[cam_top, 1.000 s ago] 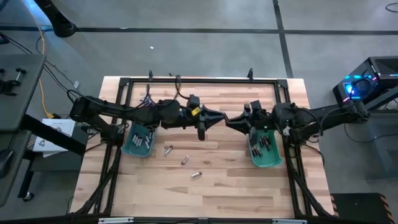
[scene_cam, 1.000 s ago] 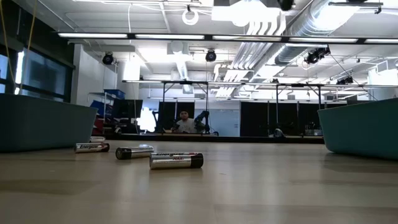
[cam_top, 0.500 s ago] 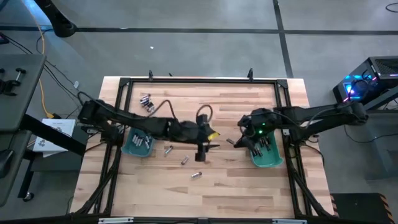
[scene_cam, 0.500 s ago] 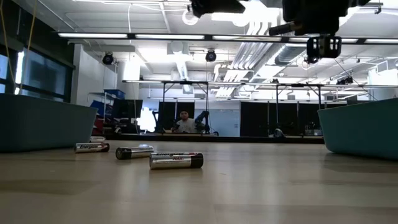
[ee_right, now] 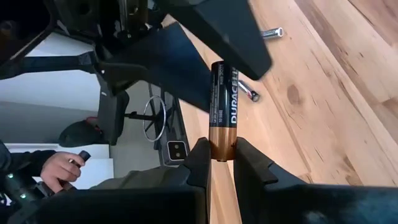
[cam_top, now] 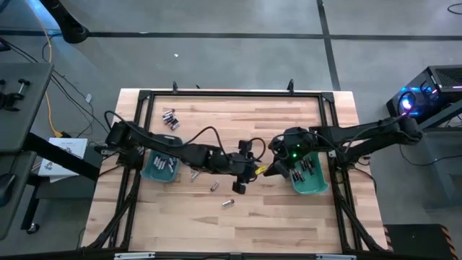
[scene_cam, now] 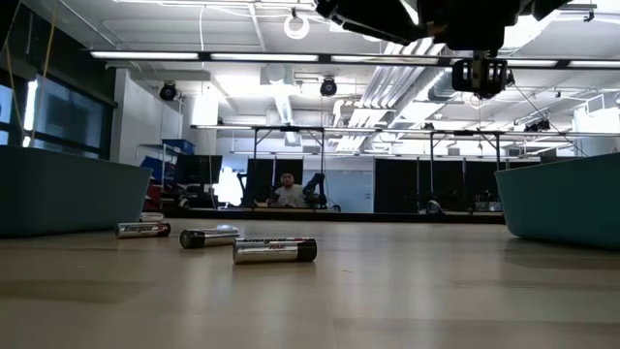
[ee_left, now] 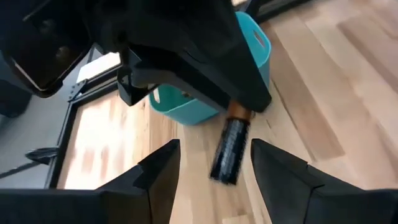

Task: Sort batteries
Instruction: Put the black battery into the green bin

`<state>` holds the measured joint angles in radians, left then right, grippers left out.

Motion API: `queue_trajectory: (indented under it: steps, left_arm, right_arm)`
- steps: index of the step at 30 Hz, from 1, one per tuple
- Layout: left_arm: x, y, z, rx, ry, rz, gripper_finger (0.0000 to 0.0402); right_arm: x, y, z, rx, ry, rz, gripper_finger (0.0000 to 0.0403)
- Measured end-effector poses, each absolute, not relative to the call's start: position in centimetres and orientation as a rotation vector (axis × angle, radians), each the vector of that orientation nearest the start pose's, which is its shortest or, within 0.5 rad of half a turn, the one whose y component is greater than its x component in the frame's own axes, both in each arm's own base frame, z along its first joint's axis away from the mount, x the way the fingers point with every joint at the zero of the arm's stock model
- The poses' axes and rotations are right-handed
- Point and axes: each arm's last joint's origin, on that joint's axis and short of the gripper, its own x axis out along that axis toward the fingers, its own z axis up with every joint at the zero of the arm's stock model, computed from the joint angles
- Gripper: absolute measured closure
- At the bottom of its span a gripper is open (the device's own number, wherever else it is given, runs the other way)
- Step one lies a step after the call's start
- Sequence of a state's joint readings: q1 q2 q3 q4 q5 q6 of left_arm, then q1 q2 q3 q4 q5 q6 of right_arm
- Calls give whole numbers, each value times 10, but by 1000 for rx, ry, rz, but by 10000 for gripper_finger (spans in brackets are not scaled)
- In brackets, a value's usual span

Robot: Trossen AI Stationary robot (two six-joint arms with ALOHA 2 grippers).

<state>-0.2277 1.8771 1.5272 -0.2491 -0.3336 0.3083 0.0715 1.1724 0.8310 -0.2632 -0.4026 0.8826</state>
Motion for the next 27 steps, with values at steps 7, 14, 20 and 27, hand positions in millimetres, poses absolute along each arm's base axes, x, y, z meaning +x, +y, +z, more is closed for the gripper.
queue_trajectory:
  steps: [7, 14, 20, 27]
  left_arm:
    - [419, -89, 273, 492, 606, 14, 269]
    - [418, -91, 273, 494, 606, 9, 325]
    - [418, -92, 272, 473, 610, 11, 347]
    - [415, -91, 270, 195, 637, 106, 361]
  right_arm:
    - [245, 29, 268, 946, 768, 161, 376]
    - [245, 29, 268, 945, 764, 160, 376]
    - [245, 29, 269, 943, 761, 164, 375]
    - [246, 27, 269, 857, 720, 143, 327]
